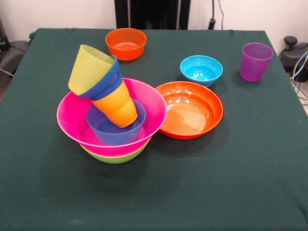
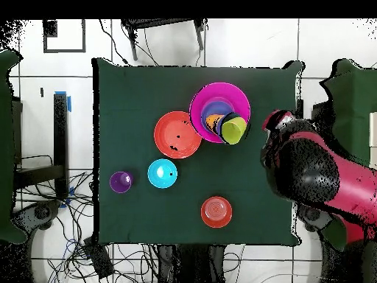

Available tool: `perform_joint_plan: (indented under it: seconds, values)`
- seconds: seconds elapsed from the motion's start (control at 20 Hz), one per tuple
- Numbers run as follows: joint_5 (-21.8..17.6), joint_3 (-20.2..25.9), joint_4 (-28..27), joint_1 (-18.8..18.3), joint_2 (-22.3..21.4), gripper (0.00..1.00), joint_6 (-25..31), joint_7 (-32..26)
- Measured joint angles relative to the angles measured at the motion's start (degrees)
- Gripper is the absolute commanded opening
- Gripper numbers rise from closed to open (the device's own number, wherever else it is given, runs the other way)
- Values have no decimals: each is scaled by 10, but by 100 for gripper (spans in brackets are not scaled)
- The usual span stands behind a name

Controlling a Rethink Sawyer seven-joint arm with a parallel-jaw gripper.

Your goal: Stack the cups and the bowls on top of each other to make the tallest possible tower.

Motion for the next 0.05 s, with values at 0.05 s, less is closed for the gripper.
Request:
perform_joint_plan:
  seconds: [0.05]
  values:
    - [-3, 0, 0, 1, 2, 100, -1, 0]
